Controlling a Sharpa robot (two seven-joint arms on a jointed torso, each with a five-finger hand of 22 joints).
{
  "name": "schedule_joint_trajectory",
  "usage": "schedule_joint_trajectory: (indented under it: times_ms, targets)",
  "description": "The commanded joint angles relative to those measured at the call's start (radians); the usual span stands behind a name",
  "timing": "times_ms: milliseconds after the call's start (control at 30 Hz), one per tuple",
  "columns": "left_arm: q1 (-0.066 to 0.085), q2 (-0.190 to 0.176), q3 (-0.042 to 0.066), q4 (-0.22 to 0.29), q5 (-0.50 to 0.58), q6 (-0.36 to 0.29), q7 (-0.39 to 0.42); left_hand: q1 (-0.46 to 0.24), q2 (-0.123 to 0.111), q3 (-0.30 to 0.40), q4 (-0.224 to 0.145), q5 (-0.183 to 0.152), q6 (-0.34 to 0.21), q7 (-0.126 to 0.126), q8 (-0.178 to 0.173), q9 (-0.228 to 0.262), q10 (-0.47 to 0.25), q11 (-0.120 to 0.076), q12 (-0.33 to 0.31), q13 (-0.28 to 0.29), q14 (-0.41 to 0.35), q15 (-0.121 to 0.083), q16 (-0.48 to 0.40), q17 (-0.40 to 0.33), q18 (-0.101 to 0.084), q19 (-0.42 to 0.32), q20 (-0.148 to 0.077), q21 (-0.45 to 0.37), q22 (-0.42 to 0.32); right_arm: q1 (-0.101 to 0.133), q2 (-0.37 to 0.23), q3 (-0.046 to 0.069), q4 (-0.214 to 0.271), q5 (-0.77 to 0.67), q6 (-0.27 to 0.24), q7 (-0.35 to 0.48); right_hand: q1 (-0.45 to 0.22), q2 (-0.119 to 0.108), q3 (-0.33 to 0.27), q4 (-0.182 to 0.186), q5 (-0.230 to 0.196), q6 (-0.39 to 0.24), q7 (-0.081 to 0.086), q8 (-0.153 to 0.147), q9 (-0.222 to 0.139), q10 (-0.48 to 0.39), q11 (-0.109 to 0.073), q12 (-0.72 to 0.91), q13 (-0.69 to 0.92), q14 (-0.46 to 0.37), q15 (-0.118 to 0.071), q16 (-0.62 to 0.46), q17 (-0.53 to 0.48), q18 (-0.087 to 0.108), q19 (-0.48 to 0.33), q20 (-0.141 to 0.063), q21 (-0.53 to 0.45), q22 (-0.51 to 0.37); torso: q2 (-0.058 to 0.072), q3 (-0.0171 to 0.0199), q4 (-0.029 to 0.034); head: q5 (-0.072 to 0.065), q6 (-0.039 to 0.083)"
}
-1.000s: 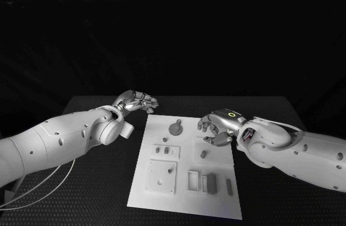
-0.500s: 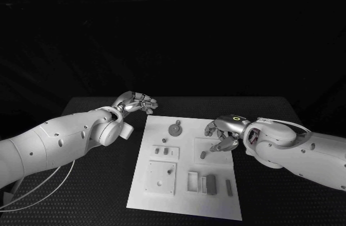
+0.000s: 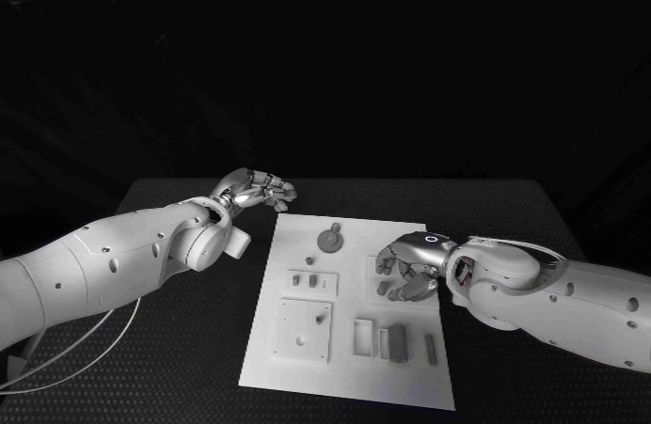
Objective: Assemble the parts on the task board
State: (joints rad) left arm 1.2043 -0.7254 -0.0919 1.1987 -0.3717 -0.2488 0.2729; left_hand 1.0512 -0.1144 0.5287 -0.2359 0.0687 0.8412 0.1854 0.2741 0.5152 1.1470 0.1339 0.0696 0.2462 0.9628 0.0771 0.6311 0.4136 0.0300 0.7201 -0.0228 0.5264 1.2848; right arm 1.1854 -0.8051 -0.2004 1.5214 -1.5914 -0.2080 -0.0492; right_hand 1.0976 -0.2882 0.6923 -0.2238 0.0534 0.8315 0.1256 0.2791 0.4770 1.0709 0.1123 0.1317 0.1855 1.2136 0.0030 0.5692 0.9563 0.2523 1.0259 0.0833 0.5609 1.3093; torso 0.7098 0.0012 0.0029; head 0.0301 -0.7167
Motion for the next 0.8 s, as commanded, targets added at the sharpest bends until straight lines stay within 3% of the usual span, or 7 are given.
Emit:
schedule_joint_trajectory:
  times_ms: [33, 367, 800]
  targets:
    - [0.001, 0.000, 0.001, 0.001, 0.006, 0.011, 0.009, -0.002, 0.007, -0.007, -0.001, -0.001, -0.004, -0.005, 0.004, -0.001, -0.005, 0.000, 0.004, -0.001, 0.004, 0.003, -0.005, 0.002, 0.009, 0.003, 0.003, -0.003, 0.001, 0.000, 0.002, 0.000, -0.001, -0.037, -0.013, 0.006, 0.017, -0.002, 0.010, 0.001, -0.005, 0.016, 0.002, 0.010, 0.003, 0.012, -0.002, 0.011, 0.000, 0.011, -0.003, 0.007, 0.002, 0.010, 0.010, -0.001, 0.006, 0.018, 0.000, -0.0005, -0.0008, 0.004, -0.006]
    - [0.001, -0.002, 0.001, 0.003, 0.006, 0.012, 0.008, -0.003, 0.007, -0.008, 0.000, -0.001, -0.005, -0.004, 0.003, -0.001, -0.005, 0.000, 0.004, -0.002, 0.004, 0.003, -0.006, 0.003, 0.009, 0.003, 0.003, -0.004, 0.002, -0.011, 0.022, -0.007, -0.003, -0.058, -0.006, 0.010, 0.049, 0.029, 0.030, 0.011, -0.005, 0.094, 0.007, 0.056, 0.016, 0.097, -0.019, 0.071, 0.014, 0.030, -0.019, 0.044, 0.022, 0.010, 0.033, -0.015, 0.047, 0.023, 0.000, 0.0000, -0.0016, 0.007, -0.012]
    - [0.001, -0.004, 0.001, 0.004, 0.006, 0.014, 0.005, -0.004, 0.006, -0.008, 0.001, -0.001, -0.006, -0.004, 0.003, -0.001, -0.006, 0.001, 0.003, -0.002, 0.004, 0.003, -0.007, 0.005, 0.008, 0.004, 0.003, -0.005, 0.003, -0.023, 0.042, -0.014, -0.022, -0.075, -0.014, 0.008, 0.051, 0.047, 0.050, 0.017, -0.005, 0.130, 0.002, 0.069, 0.015, 0.129, -0.031, 0.087, 0.020, 0.027, -0.030, 0.057, 0.025, 0.010, 0.032, -0.019, 0.063, 0.021, 0.000, 0.0013, -0.0023, 0.006, -0.016]
